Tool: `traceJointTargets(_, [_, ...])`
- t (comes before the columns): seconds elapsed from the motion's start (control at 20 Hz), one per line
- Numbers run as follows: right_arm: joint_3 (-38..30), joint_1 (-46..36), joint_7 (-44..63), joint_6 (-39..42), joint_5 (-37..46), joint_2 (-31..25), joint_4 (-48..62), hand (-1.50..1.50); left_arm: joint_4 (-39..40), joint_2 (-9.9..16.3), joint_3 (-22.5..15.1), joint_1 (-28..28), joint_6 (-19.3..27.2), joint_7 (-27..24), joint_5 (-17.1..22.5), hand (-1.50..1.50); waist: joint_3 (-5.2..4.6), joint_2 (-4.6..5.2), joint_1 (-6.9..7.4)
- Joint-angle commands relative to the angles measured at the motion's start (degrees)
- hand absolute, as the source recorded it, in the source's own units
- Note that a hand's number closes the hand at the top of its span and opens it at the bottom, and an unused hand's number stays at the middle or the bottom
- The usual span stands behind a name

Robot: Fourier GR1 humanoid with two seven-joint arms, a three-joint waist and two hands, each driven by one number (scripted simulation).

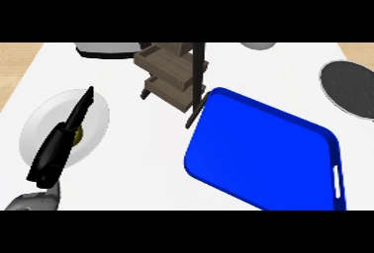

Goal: Pick the sweet potato from the tray and place it in the tiered basket

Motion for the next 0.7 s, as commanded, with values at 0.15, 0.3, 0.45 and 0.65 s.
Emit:
traceJointTargets(0.15, [2.61,-22.34,15.95,4.68,-7.46,-5.00,7.69,1.50,1.04,-1.80,-1.93,-1.79,1.27,0.97,-2.05,0.00,-0.07,0.03,0.48])
traceJointTargets(0.3, [6.02,-31.47,17.02,2.59,-6.47,-4.37,13.90,1.50,2.17,-0.61,0.08,-2.03,0.41,0.00,-0.53,0.00,-0.14,0.08,1.03])
traceJointTargets(0.45, [10.97,-38.61,18.34,0.84,-4.92,-1.33,20.40,1.50,1.33,-0.63,0.00,-2.24,0.01,0.17,-0.09,0.00,-0.22,0.04,1.73])
traceJointTargets(0.65, [13.63,-47.55,16.51,-2.12,-0.19,2.50,33.20,1.50,1.88,-2.09,-1.86,-3.09,0.68,0.33,-1.32,0.00,-0.25,0.41,2.56])
